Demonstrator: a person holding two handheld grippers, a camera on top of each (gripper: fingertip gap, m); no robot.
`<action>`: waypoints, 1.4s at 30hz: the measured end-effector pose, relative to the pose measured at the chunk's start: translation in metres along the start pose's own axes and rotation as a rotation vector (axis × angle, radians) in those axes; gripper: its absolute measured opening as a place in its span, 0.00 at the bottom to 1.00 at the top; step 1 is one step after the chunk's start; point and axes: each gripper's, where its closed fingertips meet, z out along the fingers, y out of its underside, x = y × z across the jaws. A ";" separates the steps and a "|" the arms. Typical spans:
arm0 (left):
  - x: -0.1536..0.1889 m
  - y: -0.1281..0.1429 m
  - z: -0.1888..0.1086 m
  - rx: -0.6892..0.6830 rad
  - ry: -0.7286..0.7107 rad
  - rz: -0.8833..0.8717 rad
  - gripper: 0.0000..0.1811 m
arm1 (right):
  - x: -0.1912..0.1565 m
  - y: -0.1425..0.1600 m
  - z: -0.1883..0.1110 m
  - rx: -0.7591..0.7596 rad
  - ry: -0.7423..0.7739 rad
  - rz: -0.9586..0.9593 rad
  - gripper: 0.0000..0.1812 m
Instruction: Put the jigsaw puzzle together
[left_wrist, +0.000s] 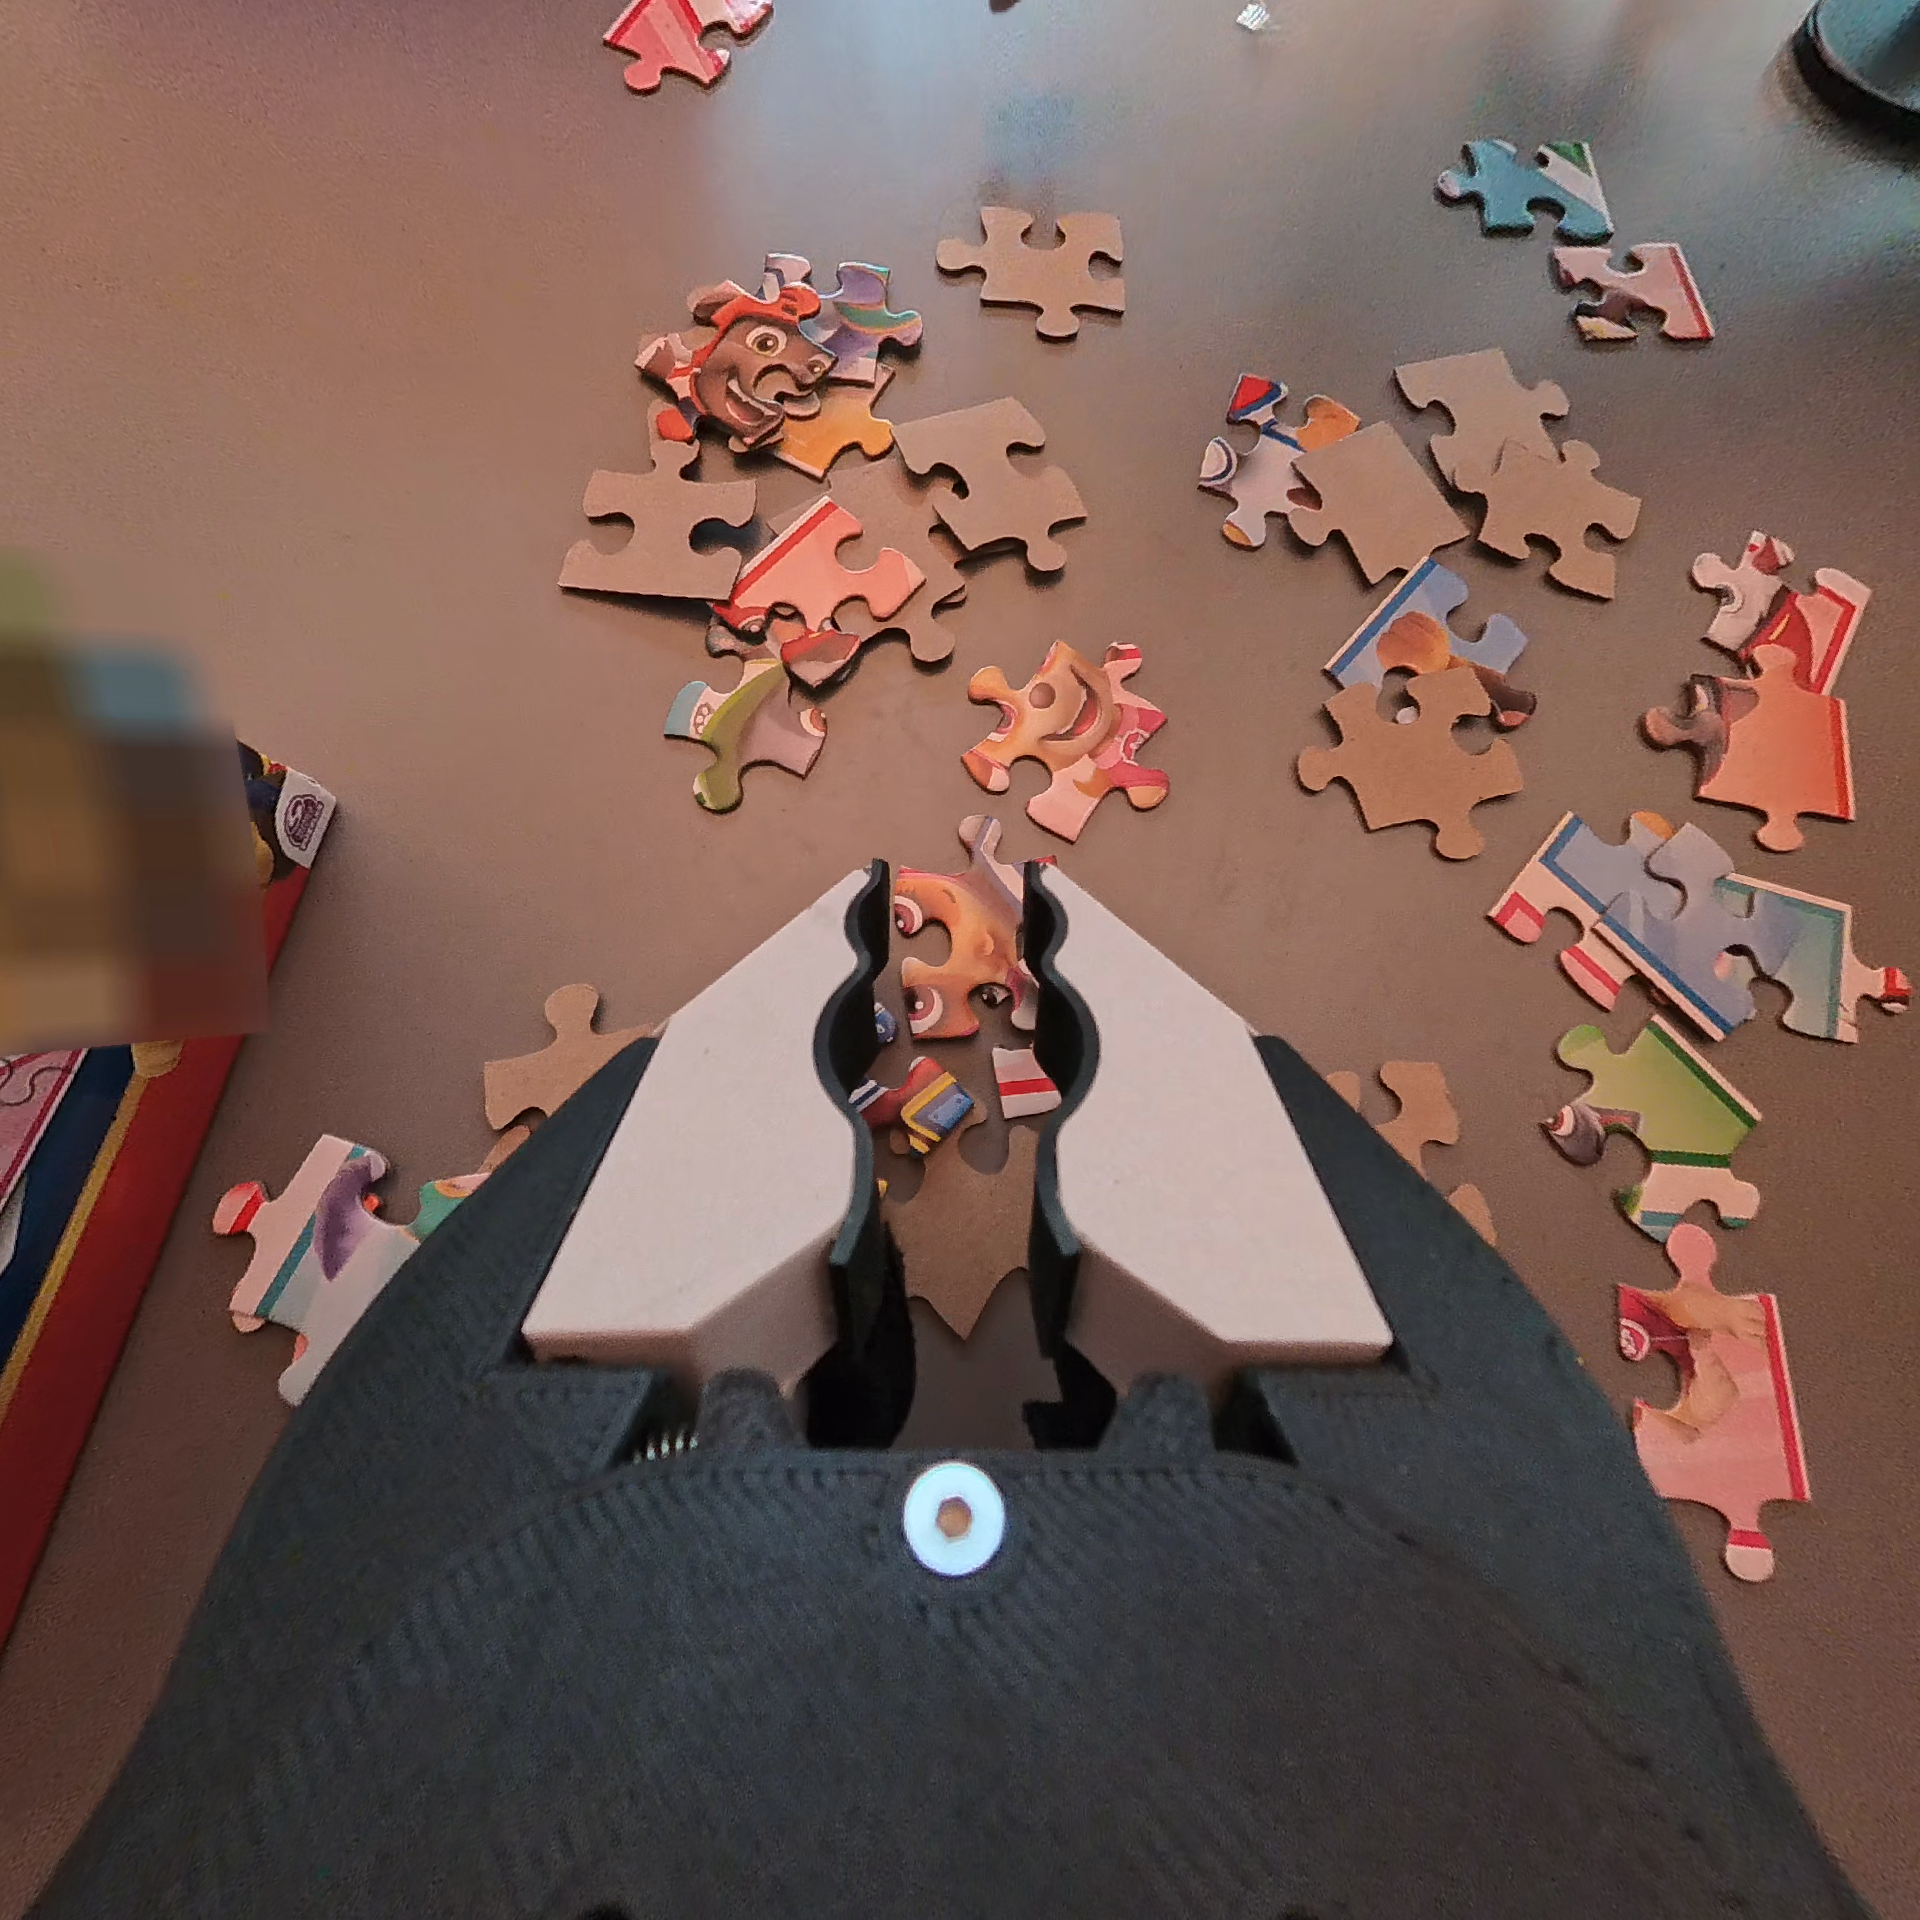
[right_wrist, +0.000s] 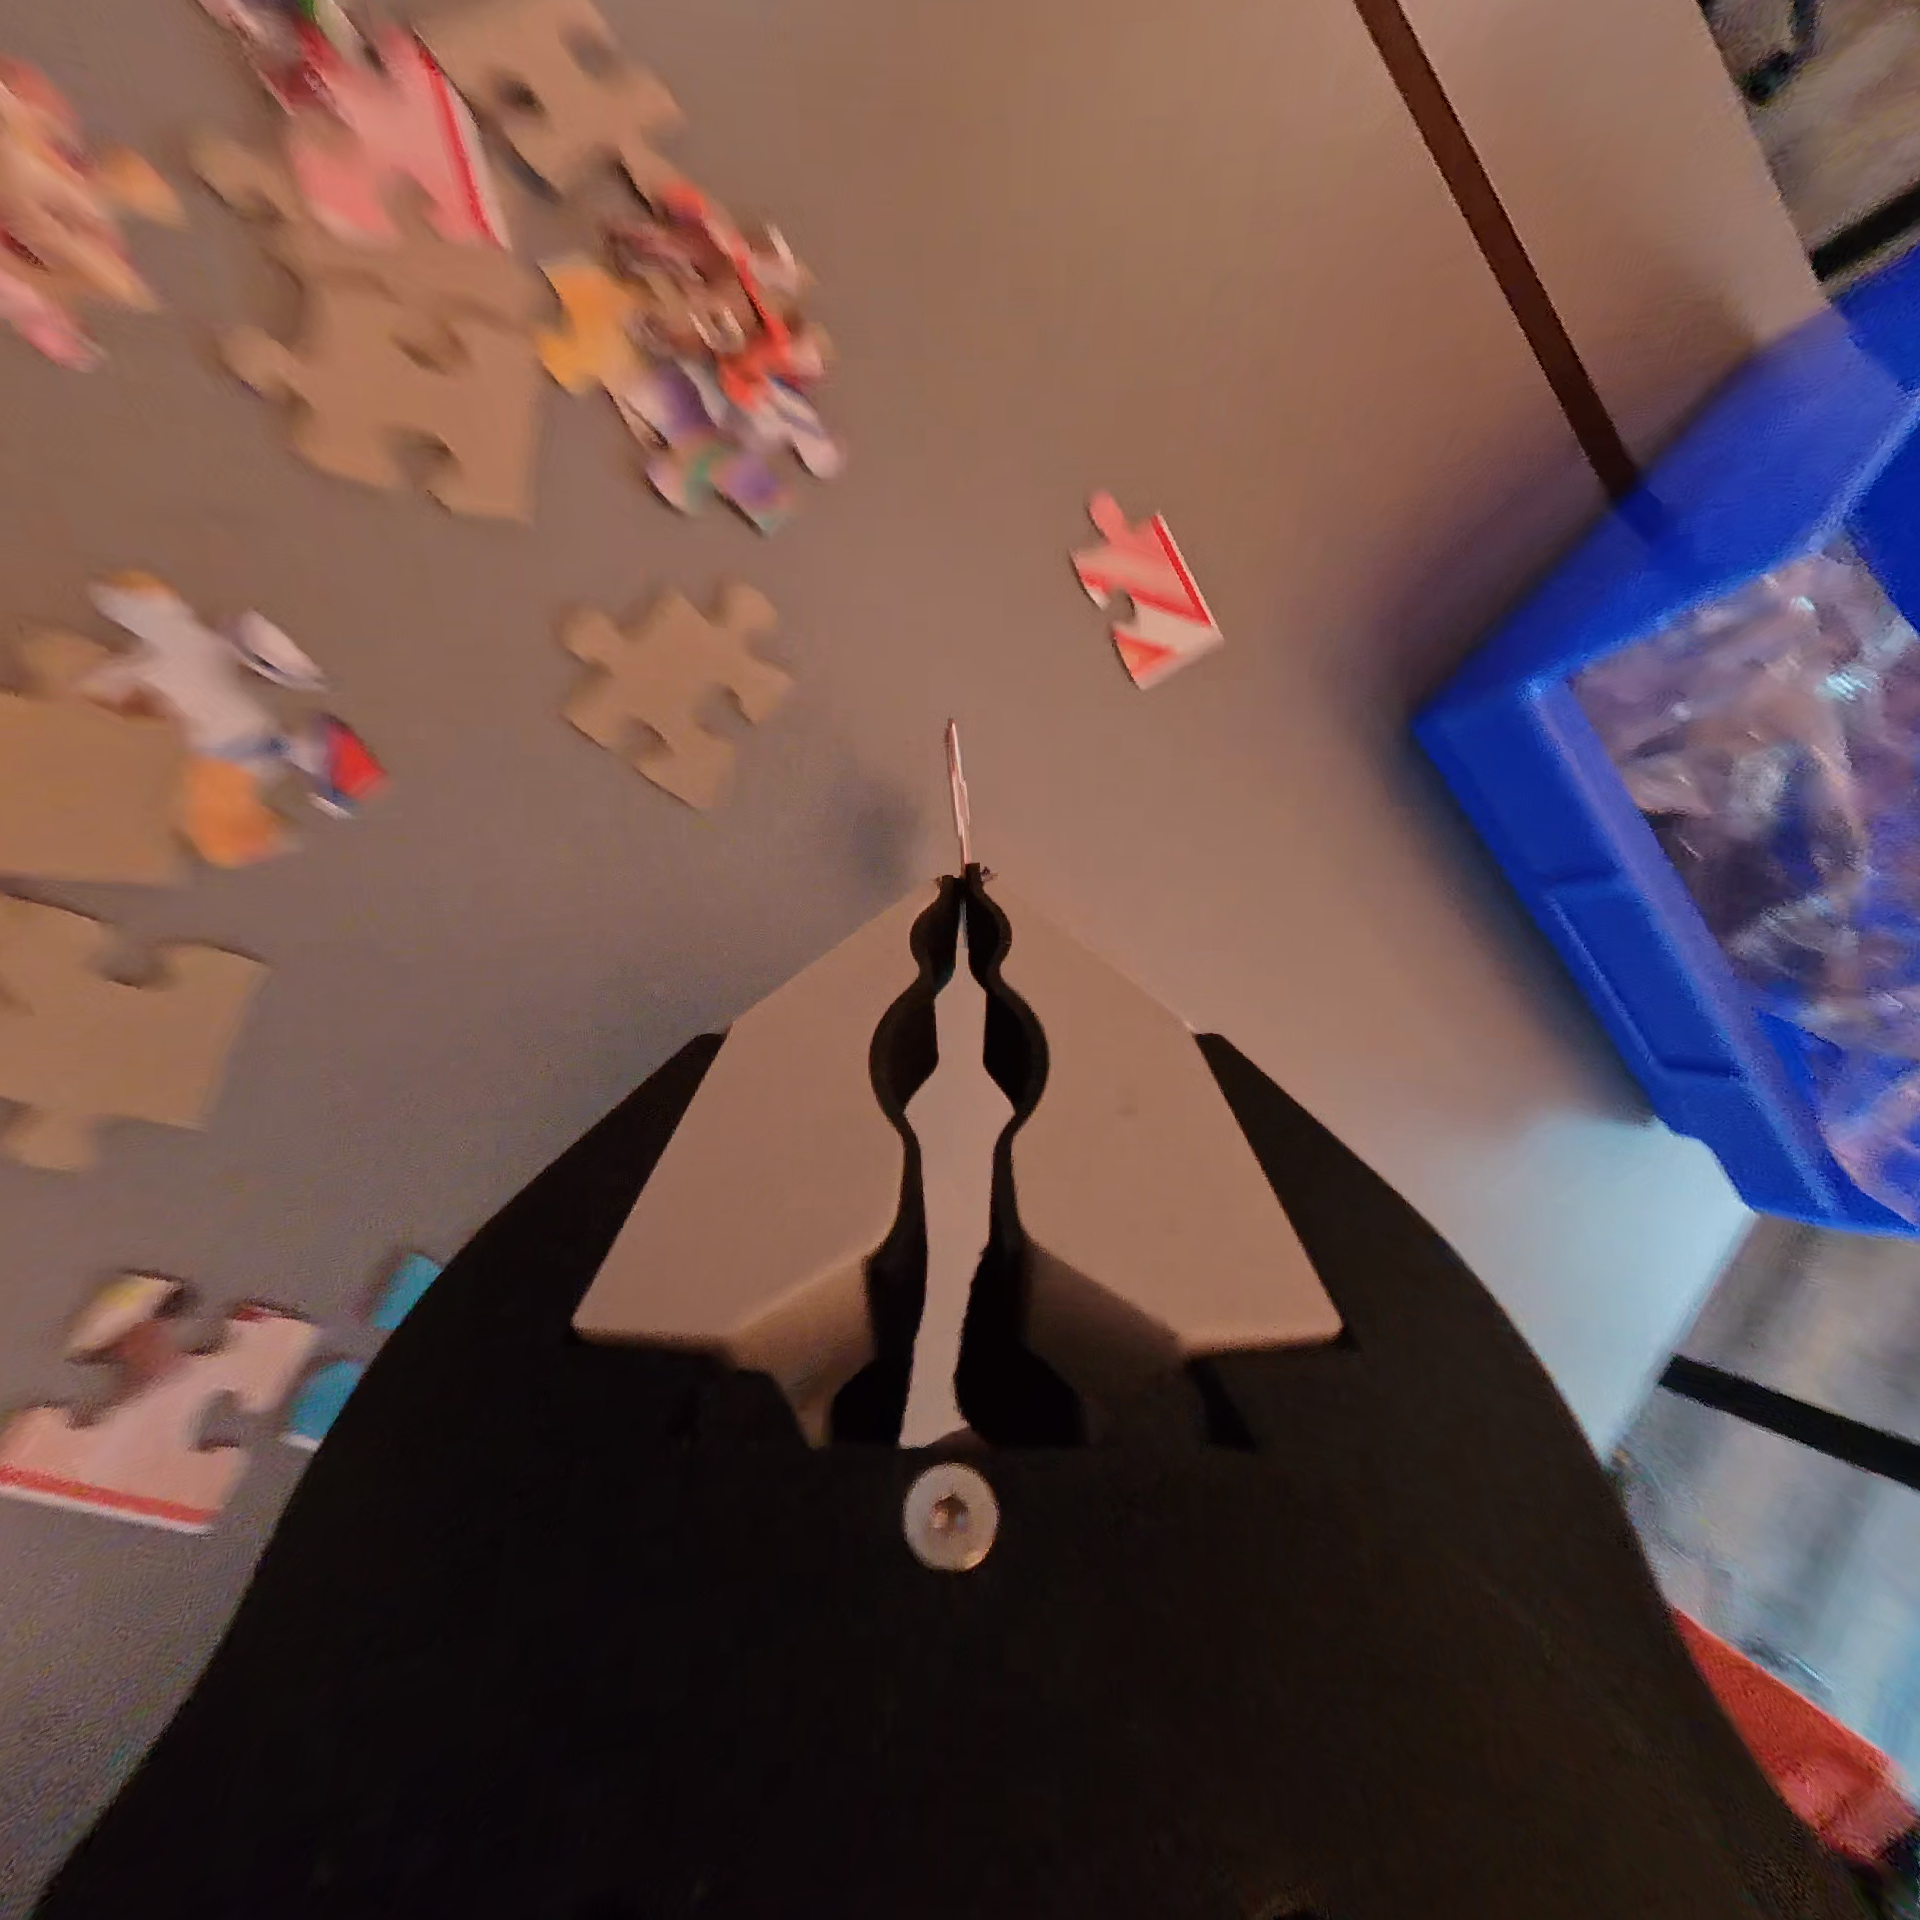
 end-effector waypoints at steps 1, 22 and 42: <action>0.000 0.000 0.000 -0.001 0.000 0.001 0.14 | 0.003 0.010 0.004 -0.035 0.024 -0.024 0.00; 0.002 -0.114 0.038 0.009 0.013 0.221 0.15 | -0.002 0.026 0.035 0.004 -0.245 0.123 0.21; -0.093 -0.167 0.200 -0.107 0.040 0.096 0.16 | 0.009 0.017 0.048 0.100 -0.396 0.093 0.20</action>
